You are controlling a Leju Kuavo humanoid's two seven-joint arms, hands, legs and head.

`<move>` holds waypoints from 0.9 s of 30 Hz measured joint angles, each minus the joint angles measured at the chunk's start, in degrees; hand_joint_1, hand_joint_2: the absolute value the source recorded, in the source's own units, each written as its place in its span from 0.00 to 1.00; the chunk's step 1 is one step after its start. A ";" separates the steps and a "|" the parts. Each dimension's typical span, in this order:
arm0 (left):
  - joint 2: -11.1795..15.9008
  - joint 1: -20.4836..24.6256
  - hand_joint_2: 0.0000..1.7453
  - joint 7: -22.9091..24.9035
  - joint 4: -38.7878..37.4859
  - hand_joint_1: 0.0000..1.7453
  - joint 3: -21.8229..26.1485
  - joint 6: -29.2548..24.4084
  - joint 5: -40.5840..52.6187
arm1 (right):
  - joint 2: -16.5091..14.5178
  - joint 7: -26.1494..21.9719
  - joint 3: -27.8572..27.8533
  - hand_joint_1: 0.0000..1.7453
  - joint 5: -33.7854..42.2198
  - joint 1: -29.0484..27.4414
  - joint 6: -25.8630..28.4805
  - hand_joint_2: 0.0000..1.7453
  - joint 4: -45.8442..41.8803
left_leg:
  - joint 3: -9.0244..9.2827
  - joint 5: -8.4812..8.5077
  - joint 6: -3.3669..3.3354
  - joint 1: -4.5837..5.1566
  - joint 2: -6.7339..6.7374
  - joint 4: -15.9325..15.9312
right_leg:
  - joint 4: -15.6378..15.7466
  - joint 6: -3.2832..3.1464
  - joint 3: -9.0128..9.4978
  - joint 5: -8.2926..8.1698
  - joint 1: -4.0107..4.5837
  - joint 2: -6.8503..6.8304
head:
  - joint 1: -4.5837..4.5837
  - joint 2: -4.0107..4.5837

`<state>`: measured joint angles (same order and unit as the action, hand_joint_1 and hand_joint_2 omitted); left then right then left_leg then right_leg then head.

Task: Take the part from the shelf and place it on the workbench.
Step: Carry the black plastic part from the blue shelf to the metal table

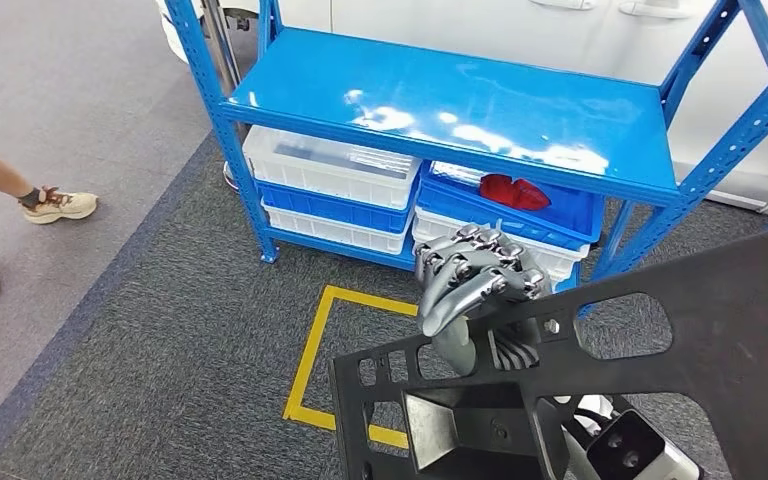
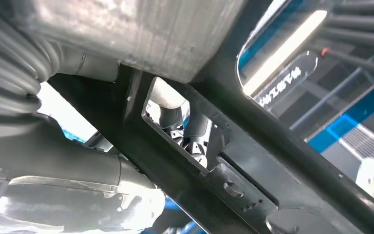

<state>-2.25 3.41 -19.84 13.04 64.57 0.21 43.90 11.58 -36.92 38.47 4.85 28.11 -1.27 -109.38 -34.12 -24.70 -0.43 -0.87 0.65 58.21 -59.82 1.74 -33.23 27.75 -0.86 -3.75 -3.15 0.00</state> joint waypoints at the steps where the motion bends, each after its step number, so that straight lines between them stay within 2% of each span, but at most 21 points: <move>1: 0.09 0.03 1.00 -0.11 0.01 0.00 0.11 0.02 -0.03 | -0.02 0.32 -0.03 1.00 -0.02 0.18 -0.29 1.00 -0.05 | 0.01 0.15 -0.29 -0.07 -0.48 -0.12 | -2.39 0.18 -1.03 1.56 -0.12 1.29 | 0.00 0.00; 3: 0.26 0.13 1.00 -0.29 0.01 0.00 0.41 0.26 -0.11 | -0.04 0.93 -0.08 1.00 -0.02 0.37 -0.85 1.00 -0.14 | -0.15 0.31 -0.58 0.02 -1.60 -0.12 | -10.11 0.15 -4.61 5.34 -0.10 3.02 | 0.00 0.00; 4: 0.36 0.15 1.00 -0.35 0.01 0.00 0.57 0.46 -0.16 | -0.05 1.26 -0.09 1.00 0.03 0.43 -1.22 1.00 -0.14 | -0.21 0.36 -0.67 0.10 -2.27 -0.10 | -13.53 0.05 -6.29 6.42 -0.03 3.22 | 0.00 0.00; 5: 0.46 0.11 1.00 -0.45 0.01 0.00 0.73 0.67 -0.20 | -0.07 1.73 -0.08 1.00 0.20 0.60 -1.66 1.00 -0.14 | -0.25 0.39 -0.71 0.20 -3.00 -0.06 | -15.21 -0.13 -7.18 6.41 0.03 3.30 | 0.00 0.00; 6: 0.56 0.07 1.00 -0.64 0.01 0.00 0.87 0.77 -0.21 | -0.09 2.27 -0.05 1.00 0.50 0.94 -2.02 1.00 -0.16 | -0.27 0.42 -0.72 0.28 -3.75 -0.01 | -14.57 -0.40 -6.97 5.27 0.09 3.43 | 0.00 0.00; 7: 0.67 0.04 1.00 -1.01 0.02 0.00 0.97 0.69 -0.20 | -0.09 2.84 -0.04 1.00 0.87 1.47 -2.24 1.00 -0.21 | -0.25 0.44 -0.70 0.35 -4.52 0.05 | -11.80 -0.75 -5.72 3.29 0.15 3.80 | 0.00 0.00; 8: 0.73 0.04 1.00 -1.63 0.03 0.00 1.05 0.46 -0.17 | -0.09 3.36 -0.03 1.00 1.22 2.10 -2.33 1.00 -0.29 | -0.26 0.48 -0.65 0.37 -5.24 0.10 | -7.77 -1.19 -3.88 1.10 0.21 4.83 | 0.00 0.00; 10: 0.73 0.22 1.00 -3.57 0.06 0.00 1.15 -0.12 -0.07 | -0.08 3.80 -0.01 1.00 1.50 2.98 -2.07 1.00 -0.46 | -0.54 0.60 -0.30 0.43 -6.61 0.26 | -1.07 -1.83 -0.89 -1.35 0.19 7.48 | 0.00 0.00; 11: 0.71 0.28 1.00 -4.67 0.07 0.00 1.16 -0.45 -0.02 | -0.07 3.73 0.02 1.00 1.44 3.11 -1.89 1.00 -0.52 | -0.77 0.71 0.01 0.30 -7.26 0.26 | 0.47 -1.95 -0.26 -1.59 0.26 8.29 | 0.00 0.00; 12: 0.69 0.27 1.00 -5.63 0.08 0.00 1.19 -0.88 0.01 | -0.06 3.56 0.07 1.00 1.33 3.13 -1.72 1.00 -0.55 | -1.00 0.86 0.40 0.17 -7.95 0.19 | 0.96 -1.97 -0.09 -1.45 0.34 8.29 | -0.01 0.00; 13: 0.70 0.18 1.00 -6.41 0.09 0.00 1.23 -1.46 0.02 | -0.05 3.35 0.13 1.00 1.24 3.15 -1.61 1.00 -0.58 | -1.18 1.03 0.81 0.10 -8.66 0.00 | 1.24 -1.97 0.03 -1.56 0.30 7.59 | -0.01 0.00; 14: 0.66 0.03 1.00 -6.95 0.08 0.00 1.29 -2.03 0.02 | -0.04 3.15 0.20 1.00 1.18 3.27 -1.54 1.00 -0.59 | -1.25 0.99 1.11 0.12 -8.63 -0.02 | 1.62 -2.12 0.23 -1.71 0.18 6.90 | -0.01 0.00; 16: 0.58 -0.03 1.00 -7.59 0.07 0.00 1.44 -2.77 0.03 | -0.01 2.92 0.28 1.00 1.31 3.60 -1.37 1.00 -0.61 | -2.48 -0.85 1.63 0.37 -6.04 2.63 | 2.44 -2.51 0.68 -2.03 -0.17 5.32 | -0.01 0.00; 18: 0.61 0.21 1.00 -7.86 0.05 0.00 1.56 -2.86 0.21 | 0.11 2.84 0.38 1.00 1.68 3.78 -1.20 1.00 -0.61 | -5.69 -4.55 2.14 0.25 -2.54 9.64 | 2.65 -2.81 0.87 -2.01 -0.01 3.60 | -0.01 0.00; 19: 0.64 0.32 1.00 -7.87 0.05 0.00 1.58 -2.79 0.38 | 0.23 2.82 0.46 1.00 1.94 3.81 -1.14 1.00 -0.61 | -7.35 -5.91 2.39 0.11 -1.77 13.16 | 2.63 -2.87 0.90 -1.94 0.08 2.72 | -0.01 0.00; 20: 0.66 0.32 1.00 -7.73 0.05 0.00 1.60 -2.64 0.55 | 0.37 2.82 0.57 1.00 2.17 3.83 -1.10 1.00 -0.60 | -8.26 -6.32 2.59 0.00 -1.38 15.18 | 2.62 -2.88 0.94 -1.84 0.14 1.88 | 0.00 0.00; 21: 0.69 0.26 1.00 -7.53 0.05 0.00 1.61 -2.49 0.72 | 0.51 2.82 0.69 1.00 2.40 3.89 -1.07 1.00 -0.60 | -8.15 -5.70 2.73 -0.10 -1.12 15.13 | 2.59 -2.84 1.01 -1.73 0.16 1.09 | 0.00 0.00; 23: 0.79 0.11 1.00 -7.16 0.05 0.00 1.63 -2.36 0.97 | 0.73 2.91 0.91 1.00 2.78 4.23 -1.07 1.00 -0.61 | -4.66 -2.10 2.69 -0.17 0.32 8.69 | 2.46 -2.57 1.27 -1.38 0.21 -0.33 | 0.00 0.00; 25: 0.89 0.26 1.00 -7.20 0.05 0.00 1.64 -2.44 1.20 | 0.90 3.27 1.14 1.00 3.16 4.89 -1.07 1.00 -0.68 | -1.07 0.28 2.05 0.30 2.55 1.82 | 2.18 -2.09 1.46 -0.95 0.57 -1.54 | 0.00 0.00; 26: 0.92 0.36 1.00 -7.29 0.05 0.00 1.64 -2.40 1.32 | 0.97 3.60 1.27 1.00 3.32 5.27 -1.02 1.00 -0.72 | -0.42 0.55 1.60 0.52 3.14 0.31 | 2.08 -1.84 1.50 -0.79 0.78 -2.11 | 0.01 0.00; 27: 0.93 0.41 1.00 -7.37 0.05 0.00 1.64 -2.26 1.45 | 1.04 3.98 1.41 1.00 3.44 5.63 -0.87 1.00 -0.75 | -0.46 0.39 1.13 0.73 2.86 0.04 | 2.02 -1.59 1.52 -0.70 0.96 -2.70 | 0.01 0.01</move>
<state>-1.32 3.82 -27.21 13.09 66.20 -2.05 45.35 12.62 -32.93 39.88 8.29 33.74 -2.14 -110.13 -34.58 -24.31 0.70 -0.13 3.51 58.25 -57.80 0.15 -31.71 27.06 0.09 -6.45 -3.14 0.01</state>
